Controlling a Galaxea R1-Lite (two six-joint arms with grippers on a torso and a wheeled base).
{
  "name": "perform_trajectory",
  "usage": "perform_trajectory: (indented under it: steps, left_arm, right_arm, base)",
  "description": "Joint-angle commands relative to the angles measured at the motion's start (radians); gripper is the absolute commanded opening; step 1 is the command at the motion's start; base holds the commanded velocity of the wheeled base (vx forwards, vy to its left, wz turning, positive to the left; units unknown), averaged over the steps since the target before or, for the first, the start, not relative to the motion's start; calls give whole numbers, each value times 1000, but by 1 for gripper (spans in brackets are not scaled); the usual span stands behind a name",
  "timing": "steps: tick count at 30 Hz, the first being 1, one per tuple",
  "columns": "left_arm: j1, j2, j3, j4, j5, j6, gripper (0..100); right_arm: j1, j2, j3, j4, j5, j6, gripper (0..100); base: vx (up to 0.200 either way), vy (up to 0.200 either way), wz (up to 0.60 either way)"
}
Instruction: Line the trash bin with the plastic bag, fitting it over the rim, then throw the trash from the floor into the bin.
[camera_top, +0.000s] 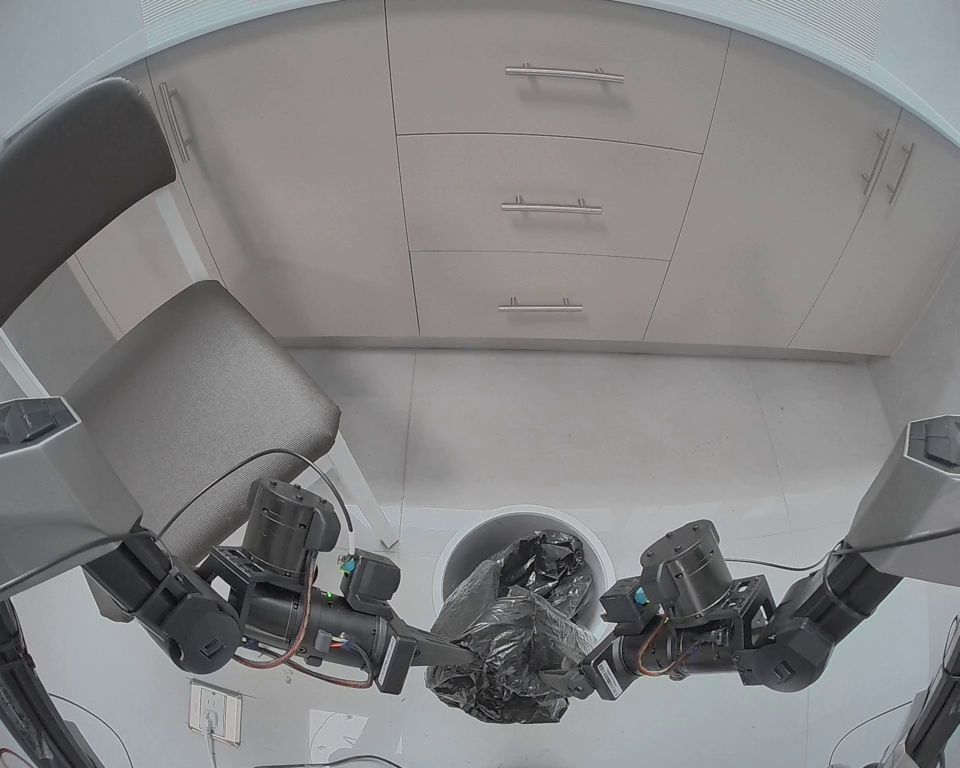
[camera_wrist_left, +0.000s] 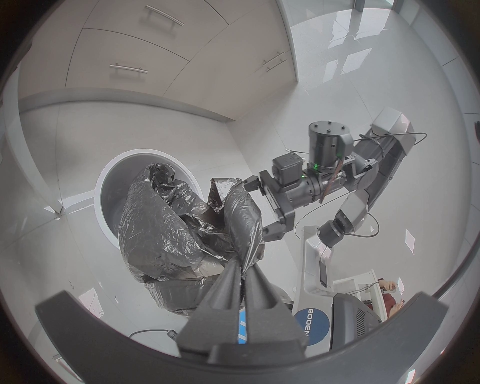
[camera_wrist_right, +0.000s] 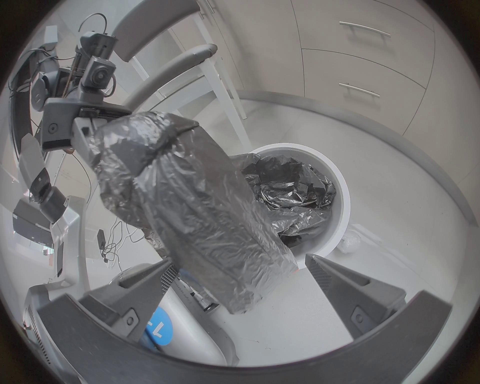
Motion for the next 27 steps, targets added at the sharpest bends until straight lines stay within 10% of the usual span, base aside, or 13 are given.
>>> perform_trajectory:
  steps: [1, 25, 26, 27]
  left_arm:
    - [-2, 1, 0, 0, 0, -1, 0]
    - [0, 1, 2, 0, 0, 0, 0]
    - [0, 1, 2, -2, 0, 0, 0]
    - [0, 1, 2, 0, 0, 0, 0]
  right_arm:
    - [-20, 70, -35, 0, 0, -1, 100]
    - [-100, 174, -146, -22, -55, -16, 100]
    - [-98, 181, -147, -39, -60, -16, 0]
    - [-98, 182, -147, -45, -60, -16, 0]
  base:
    - [0, 0, 0]
    - [0, 0, 0]
    - [0, 0, 0]
    - [0, 0, 0]
